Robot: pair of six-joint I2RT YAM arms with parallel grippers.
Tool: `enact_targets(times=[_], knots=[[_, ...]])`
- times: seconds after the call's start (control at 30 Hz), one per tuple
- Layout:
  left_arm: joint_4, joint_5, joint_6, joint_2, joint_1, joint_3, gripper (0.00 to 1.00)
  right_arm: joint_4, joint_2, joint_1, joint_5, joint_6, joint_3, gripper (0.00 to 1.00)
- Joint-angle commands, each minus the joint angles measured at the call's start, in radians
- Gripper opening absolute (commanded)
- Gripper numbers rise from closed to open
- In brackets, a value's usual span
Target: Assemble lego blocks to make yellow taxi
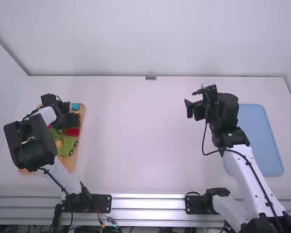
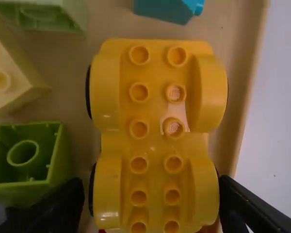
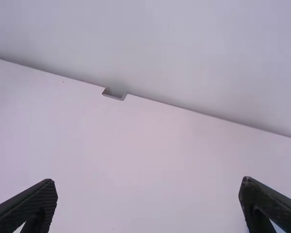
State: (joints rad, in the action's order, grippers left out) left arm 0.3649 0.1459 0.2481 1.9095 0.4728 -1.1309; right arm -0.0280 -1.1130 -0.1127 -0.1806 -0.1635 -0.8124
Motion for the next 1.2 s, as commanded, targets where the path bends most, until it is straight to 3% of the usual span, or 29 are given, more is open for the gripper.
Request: enact_targets(times=[0.0, 0.67, 0.83, 0.93, 1.17], knots=[[0.0, 0.0, 0.007, 0.004, -0.003, 0.013, 0.72, 0.012, -0.014, 0.0, -0.005, 0.002, -0.039, 0.99], [-0.054, -0.113, -0.079, 0.028, -0.052, 0.021, 0.7, 0.017, -0.025, 0.0, -0.005, 0.005, -0.039, 0.99], [-0.07, -0.11, -0.088, 0.033, -0.056, 0.025, 0.7, 0.016, -0.025, 0.002, -0.005, 0.006, -0.039, 0.99], [-0.068, -0.11, -0.099, 0.034, -0.047, 0.025, 0.75, 0.016, -0.025, 0.0, -0.005, 0.006, -0.039, 0.99], [-0.086, -0.046, -0.069, 0.036, -0.047, 0.026, 0.71, 0.023, -0.025, 0.002, -0.005, 0.009, -0.039, 0.99]])
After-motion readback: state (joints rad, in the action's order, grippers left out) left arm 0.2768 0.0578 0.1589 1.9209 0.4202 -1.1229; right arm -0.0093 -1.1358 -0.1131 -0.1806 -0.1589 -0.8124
